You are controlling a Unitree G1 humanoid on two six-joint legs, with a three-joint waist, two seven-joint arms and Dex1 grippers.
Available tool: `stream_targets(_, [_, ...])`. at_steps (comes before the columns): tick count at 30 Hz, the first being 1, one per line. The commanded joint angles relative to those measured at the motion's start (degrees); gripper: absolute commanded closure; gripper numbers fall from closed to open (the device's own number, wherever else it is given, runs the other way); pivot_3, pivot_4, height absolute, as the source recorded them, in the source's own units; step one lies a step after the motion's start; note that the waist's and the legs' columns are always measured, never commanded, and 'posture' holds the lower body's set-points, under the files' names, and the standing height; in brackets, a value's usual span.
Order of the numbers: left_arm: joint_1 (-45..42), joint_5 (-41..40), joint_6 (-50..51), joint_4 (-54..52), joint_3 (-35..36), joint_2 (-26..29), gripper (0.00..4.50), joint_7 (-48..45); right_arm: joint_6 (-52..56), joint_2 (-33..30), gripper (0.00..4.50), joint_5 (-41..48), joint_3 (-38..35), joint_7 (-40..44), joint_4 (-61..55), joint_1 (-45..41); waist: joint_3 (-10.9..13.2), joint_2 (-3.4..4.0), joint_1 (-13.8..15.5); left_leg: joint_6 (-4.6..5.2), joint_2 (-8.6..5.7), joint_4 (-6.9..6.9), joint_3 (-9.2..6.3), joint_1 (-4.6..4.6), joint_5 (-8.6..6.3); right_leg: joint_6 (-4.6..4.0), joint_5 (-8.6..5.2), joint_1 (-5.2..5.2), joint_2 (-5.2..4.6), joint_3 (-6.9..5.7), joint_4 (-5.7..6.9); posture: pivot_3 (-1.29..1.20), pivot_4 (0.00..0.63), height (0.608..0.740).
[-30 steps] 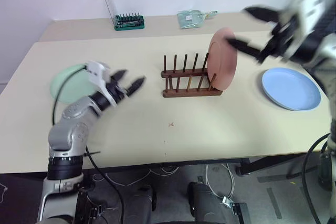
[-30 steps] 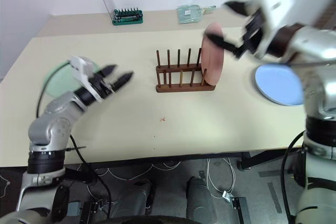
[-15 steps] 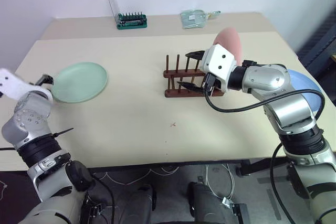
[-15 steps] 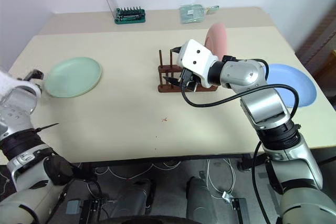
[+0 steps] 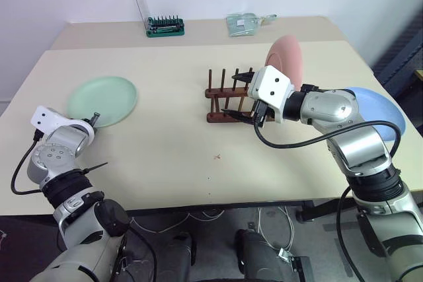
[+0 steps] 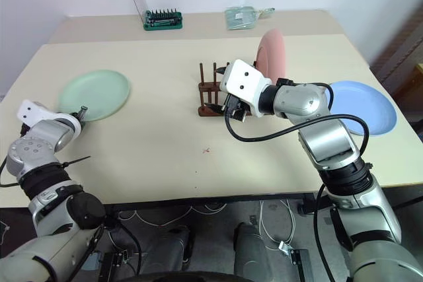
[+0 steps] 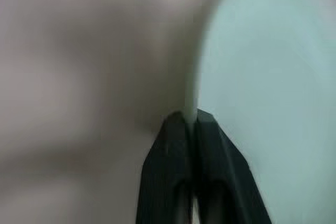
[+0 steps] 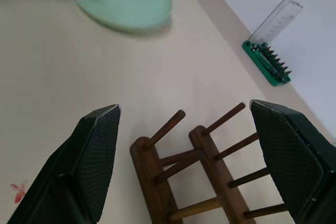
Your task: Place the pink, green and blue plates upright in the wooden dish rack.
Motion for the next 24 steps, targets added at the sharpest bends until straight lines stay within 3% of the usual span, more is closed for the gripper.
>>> stream_targets(1, [-1.2, -1.0, -0.5, -1.4, -2.1, 1.0, 4.44, -1.3, -0.2, 0.4, 0.46, -0.6, -1.3, -0.5, -2.8, -0.4, 0.0, 0.0, 0.0, 0.0, 0.0, 0.0, 0.0, 0.0, 0.0, 0.0, 0.0, 0.0, 0.0, 0.0, -0.01, 0.0, 0.15, 0.74])
stream_targets(5, [-6.5, -1.2, -5.7, -8.5, -11.4, 0.7, 4.44, -11.4, -6.8, 2.2, 0.46, -7.1, 1.1, -3.8, 2.2, -4.2, 0.1, -0.13, 0.2, -0.07, 0.0, 0.01, -0.02, -0.03, 0.04, -0.01, 0.01, 0.0, 0.01, -0.03, -0.01, 0.0, 0.15, 0.74])
stream_targets(6, [-7.6, -1.8, -5.4, -10.3, -13.5, 0.4, 4.48, -13.0, -7.8, 2.6, 0.23, -7.8, 1.8, -3.3, 3.1, -4.9, 0.1, -0.21, 0.2, -0.21, -0.01, 0.02, -0.02, -0.07, 0.12, -0.02, 0.01, 0.0, 0.0, -0.03, -0.01, 0.0, 0.15, 0.74])
stream_targets(9, [-8.8, -1.4, -3.0, -14.9, -19.8, -0.2, 4.48, -15.6, -11.1, 4.6, 0.23, -10.8, 4.0, -3.7, 5.9, -7.2, 0.1, -0.25, 0.0, -0.33, -0.02, 0.02, -0.01, -0.11, 0.19, 0.01, 0.05, 0.0, -0.01, -0.04, -0.09, 0.0, 0.15, 0.74])
stream_targets(17, [-12.5, -3.8, 3.4, -20.9, -24.7, -4.3, 4.48, -11.5, -23.6, 7.3, 0.23, -21.1, 7.0, -7.9, 14.9, -12.2, 0.0, -0.17, -0.7, -0.38, 0.07, -0.08, 0.09, 0.01, 0.17, 0.01, 0.08, -0.1, 0.07, 0.02, 0.0, 0.0, 0.15, 0.74])
stream_targets(24, [-14.6, -7.7, 8.9, -25.5, -26.6, -9.6, 4.48, -7.5, -35.5, 8.0, 0.23, -33.7, 11.0, -15.8, 29.7, -17.2, 0.0, -0.19, 0.0, -0.4, 0.02, -0.01, 0.09, -0.04, 0.18, 0.01, 0.08, -0.05, 0.03, 0.03, -0.07, 0.0, 0.15, 0.74])
